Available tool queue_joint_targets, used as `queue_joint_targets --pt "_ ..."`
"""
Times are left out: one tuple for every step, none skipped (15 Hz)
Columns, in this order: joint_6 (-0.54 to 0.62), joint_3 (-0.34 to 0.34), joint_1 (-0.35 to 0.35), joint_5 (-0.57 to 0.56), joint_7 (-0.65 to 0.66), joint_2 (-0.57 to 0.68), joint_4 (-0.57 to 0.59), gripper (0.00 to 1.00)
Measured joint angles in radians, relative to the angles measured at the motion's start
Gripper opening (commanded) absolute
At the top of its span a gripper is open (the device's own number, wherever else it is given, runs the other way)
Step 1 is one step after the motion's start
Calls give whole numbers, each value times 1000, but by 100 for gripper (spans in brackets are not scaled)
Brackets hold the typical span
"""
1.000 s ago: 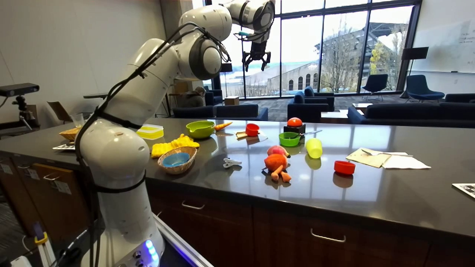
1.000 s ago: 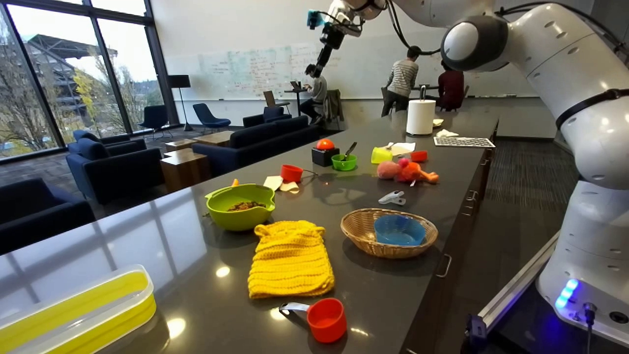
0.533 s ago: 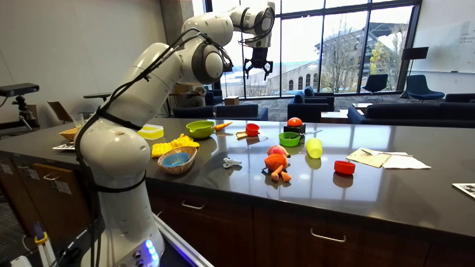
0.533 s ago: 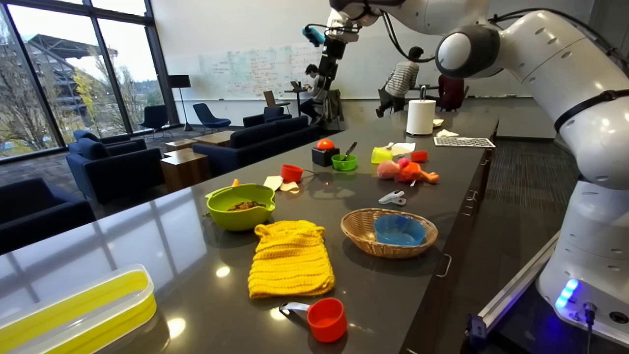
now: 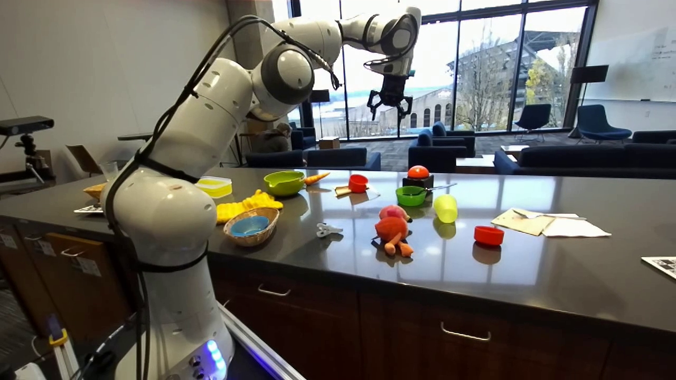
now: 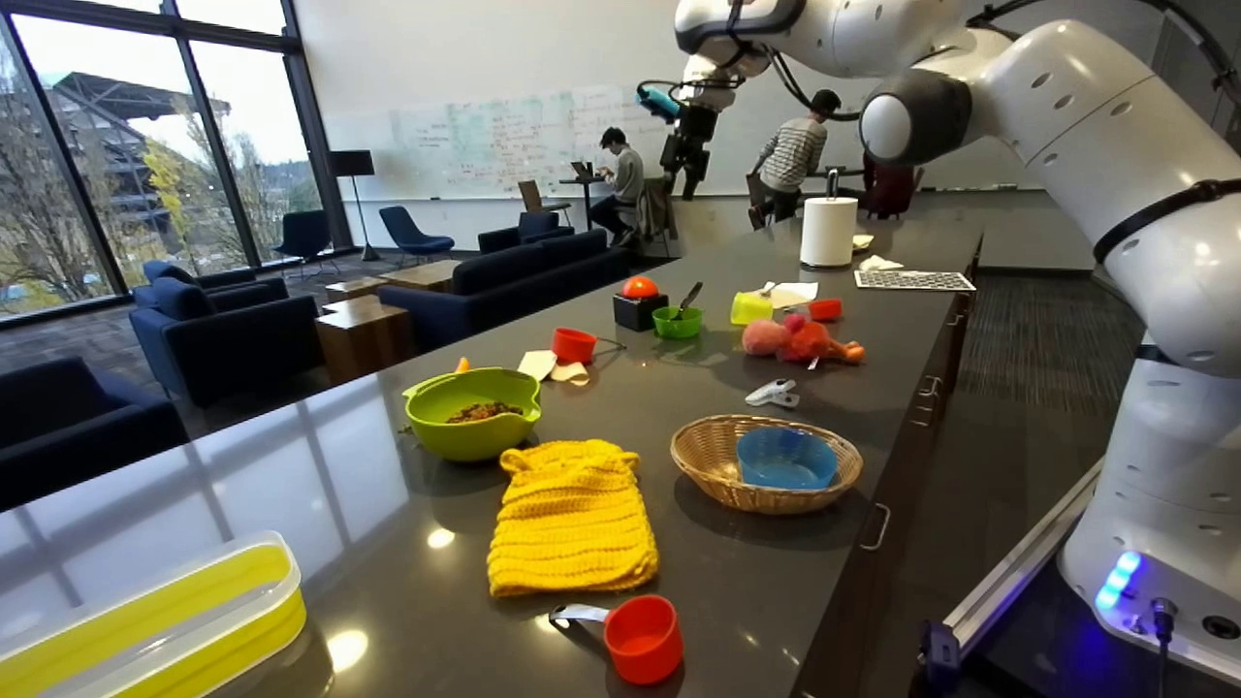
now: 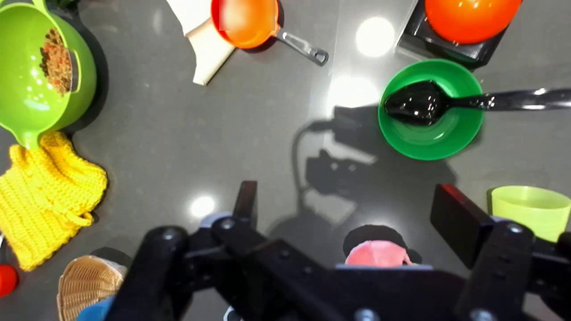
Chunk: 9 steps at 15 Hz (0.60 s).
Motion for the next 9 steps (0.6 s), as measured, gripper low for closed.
queue_joint_targets --pt "33 49 -16 -26 9 11 34 100" --pt "66 71 -14 -26 9 22 62 100" --pt "93 63 7 -21 8 31 81 100" --pt "115 58 26 -21 8 38 95 100" --pt "131 56 42 -21 8 44 106 100" --pt "142 58 55 -24 7 53 122 100" --pt "154 62 64 -27 -6 63 142 100" --pt "169 65 73 -33 -38 72 160 100" --pt "183 66 82 -41 -73 78 177 100"
